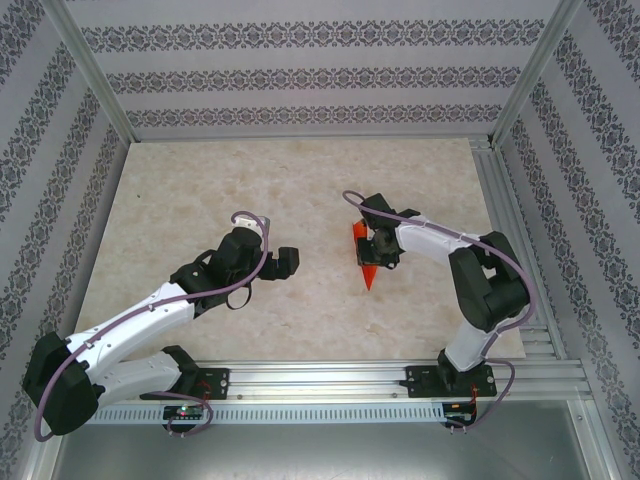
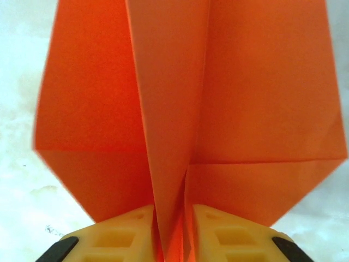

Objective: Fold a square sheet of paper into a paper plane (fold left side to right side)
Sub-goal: Pick up the paper plane at the center of the table.

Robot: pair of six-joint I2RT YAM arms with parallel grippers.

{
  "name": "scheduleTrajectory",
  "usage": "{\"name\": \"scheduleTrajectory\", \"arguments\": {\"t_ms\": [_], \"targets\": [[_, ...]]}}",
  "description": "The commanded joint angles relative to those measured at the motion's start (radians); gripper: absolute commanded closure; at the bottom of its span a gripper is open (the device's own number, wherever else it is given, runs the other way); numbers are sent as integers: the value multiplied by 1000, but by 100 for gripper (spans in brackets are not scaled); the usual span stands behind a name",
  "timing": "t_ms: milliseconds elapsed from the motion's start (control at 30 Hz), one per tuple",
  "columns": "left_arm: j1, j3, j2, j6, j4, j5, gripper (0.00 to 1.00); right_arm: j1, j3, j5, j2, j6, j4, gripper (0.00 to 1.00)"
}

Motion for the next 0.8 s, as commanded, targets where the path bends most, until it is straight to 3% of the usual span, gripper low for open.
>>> {"name": "scheduleTrajectory", "arguments": {"t_ms": [0,433,767], "targets": [[12,2,-5,19,22,7,0,19,33,29,30,-14,7,78],[12,-45,-51,91,97,117,0,22,62,62,99,-17,-22,77],[12,-43,-62,122,112,156,0,-11,155,46,61,-57,-65,95]]}}
